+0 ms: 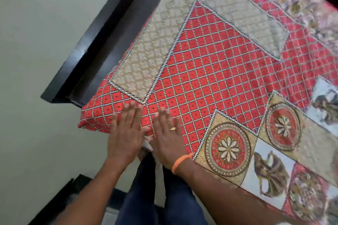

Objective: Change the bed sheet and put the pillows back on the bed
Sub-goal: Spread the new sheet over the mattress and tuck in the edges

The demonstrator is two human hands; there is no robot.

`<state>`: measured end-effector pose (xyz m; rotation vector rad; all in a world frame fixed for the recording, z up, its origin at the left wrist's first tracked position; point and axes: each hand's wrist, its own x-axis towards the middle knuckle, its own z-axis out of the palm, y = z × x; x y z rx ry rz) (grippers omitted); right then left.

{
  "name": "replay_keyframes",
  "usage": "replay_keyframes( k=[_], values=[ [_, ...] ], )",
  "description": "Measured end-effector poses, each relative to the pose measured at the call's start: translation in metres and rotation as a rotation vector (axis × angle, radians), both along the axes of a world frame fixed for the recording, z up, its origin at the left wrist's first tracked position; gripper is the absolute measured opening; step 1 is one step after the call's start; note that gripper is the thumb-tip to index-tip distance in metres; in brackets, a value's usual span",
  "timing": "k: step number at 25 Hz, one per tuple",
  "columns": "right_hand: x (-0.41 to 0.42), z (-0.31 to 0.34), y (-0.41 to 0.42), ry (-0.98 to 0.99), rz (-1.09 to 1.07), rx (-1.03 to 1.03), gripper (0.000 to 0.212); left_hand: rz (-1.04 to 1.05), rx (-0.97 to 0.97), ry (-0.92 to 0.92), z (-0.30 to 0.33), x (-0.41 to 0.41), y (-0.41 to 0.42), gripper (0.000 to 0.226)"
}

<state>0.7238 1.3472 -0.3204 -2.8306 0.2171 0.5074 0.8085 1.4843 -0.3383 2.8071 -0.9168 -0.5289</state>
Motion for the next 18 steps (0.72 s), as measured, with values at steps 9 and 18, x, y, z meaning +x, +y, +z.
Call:
replay_keyframes(
  k=[9, 18],
  values=[
    [-0.063, 0.006, -0.089, 0.216, -0.907, -0.166, 0.085, -0.538, 0.046, 0.107, 0.027, -0.034, -0.095, 0.073],
    [-0.106, 0.027, -0.050, -0.040, -0.178, 0.115, 0.057, -0.514, 0.154, 0.150, 0.055, -0.067, -0.075, 0.065]
  ],
)
